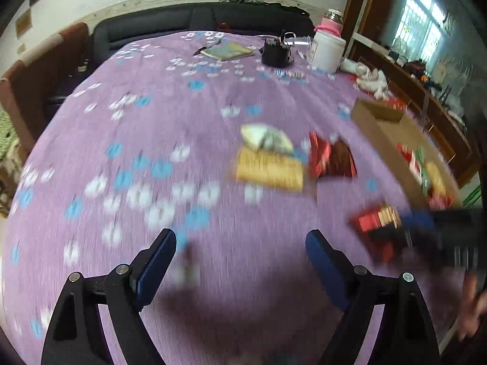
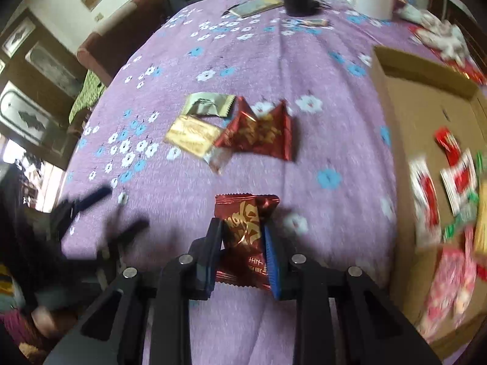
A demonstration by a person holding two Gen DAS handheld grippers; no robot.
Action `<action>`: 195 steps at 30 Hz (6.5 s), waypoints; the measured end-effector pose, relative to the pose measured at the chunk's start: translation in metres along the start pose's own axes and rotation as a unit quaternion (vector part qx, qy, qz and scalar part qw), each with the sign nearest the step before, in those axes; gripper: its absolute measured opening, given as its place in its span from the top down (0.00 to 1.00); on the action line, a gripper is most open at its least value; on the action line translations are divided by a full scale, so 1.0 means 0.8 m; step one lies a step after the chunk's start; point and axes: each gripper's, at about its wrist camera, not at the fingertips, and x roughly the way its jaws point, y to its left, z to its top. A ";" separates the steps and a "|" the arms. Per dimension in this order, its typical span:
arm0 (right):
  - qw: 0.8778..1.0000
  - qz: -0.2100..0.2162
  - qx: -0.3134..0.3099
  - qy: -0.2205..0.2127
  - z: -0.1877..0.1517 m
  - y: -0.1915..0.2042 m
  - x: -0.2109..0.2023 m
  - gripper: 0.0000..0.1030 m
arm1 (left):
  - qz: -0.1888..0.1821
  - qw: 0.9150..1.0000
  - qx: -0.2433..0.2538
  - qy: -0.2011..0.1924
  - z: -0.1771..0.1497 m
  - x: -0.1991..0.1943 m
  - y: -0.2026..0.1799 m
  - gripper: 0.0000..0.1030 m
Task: Organize snacks
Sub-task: 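Grasp a brown chocolate bar with the right gripper, then grasp a gold bread bar with the left gripper while the right holds the chocolate bar, then lift both held snacks and carry them toward the cardboard tray, then lower the gold bread bar and chocolate bar into the tray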
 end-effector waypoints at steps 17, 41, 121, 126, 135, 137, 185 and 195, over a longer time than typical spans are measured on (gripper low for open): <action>0.998 0.005 0.060 -0.019 -0.024 -0.057 -0.042 0.75 | -0.105 0.987 0.093 0.082 0.021 0.043 -0.034 0.33; 0.997 0.010 0.069 -0.028 -0.037 -0.066 -0.060 0.75 | -0.067 0.967 0.239 0.049 0.031 0.067 -0.058 0.48; 0.973 0.093 -0.202 0.066 -0.014 0.168 0.039 0.74 | 0.095 0.976 -0.190 -0.051 -0.149 -0.113 0.050 0.66; 0.973 0.090 -0.199 0.073 -0.010 0.174 0.048 0.74 | 0.091 0.975 -0.198 -0.047 -0.150 -0.109 0.061 0.66; 0.974 0.086 -0.198 0.076 -0.006 0.188 0.057 0.74 | 0.084 0.974 -0.205 -0.048 -0.148 -0.108 0.077 0.66; 0.974 0.087 -0.196 0.072 -0.004 0.189 0.052 0.74 | 0.079 0.974 -0.208 -0.049 -0.146 -0.108 0.080 0.66; 0.993 0.002 0.081 -0.081 -0.047 -0.202 -0.158 0.74 | -0.083 0.991 0.102 -0.026 -0.005 -0.028 -0.314 0.66; 0.992 -0.003 0.099 -0.082 -0.057 -0.252 -0.167 0.74 | -0.051 0.990 0.130 -0.014 -0.004 -0.004 -0.360 0.66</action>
